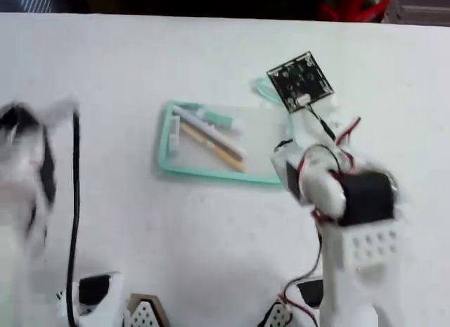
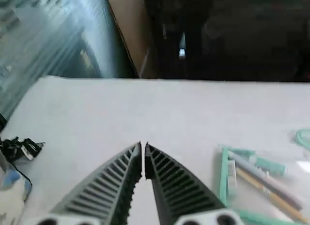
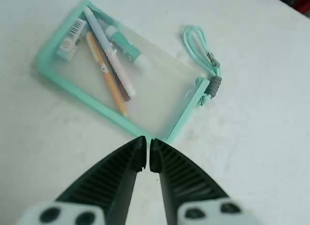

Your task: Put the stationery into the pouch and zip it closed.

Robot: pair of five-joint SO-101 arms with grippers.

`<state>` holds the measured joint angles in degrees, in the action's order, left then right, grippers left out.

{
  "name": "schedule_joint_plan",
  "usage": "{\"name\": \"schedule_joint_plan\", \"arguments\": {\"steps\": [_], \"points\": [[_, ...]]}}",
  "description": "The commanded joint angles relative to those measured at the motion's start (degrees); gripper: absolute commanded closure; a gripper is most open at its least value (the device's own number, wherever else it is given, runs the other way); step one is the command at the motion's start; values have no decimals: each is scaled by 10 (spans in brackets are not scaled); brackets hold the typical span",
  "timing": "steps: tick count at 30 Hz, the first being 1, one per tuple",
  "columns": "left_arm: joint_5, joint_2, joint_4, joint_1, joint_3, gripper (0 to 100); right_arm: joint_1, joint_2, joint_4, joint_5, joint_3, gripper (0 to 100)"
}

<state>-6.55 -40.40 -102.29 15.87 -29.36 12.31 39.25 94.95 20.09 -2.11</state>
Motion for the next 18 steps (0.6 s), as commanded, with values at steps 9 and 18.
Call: {"name": "schedule_joint_plan", "arguments": {"steps": [9,18], "points": [[12,-231,4,9,-20,965,61,239,27,-4,165,978],[16,-343,4,9,45,965,84,508,29,-4,164,978]]}}
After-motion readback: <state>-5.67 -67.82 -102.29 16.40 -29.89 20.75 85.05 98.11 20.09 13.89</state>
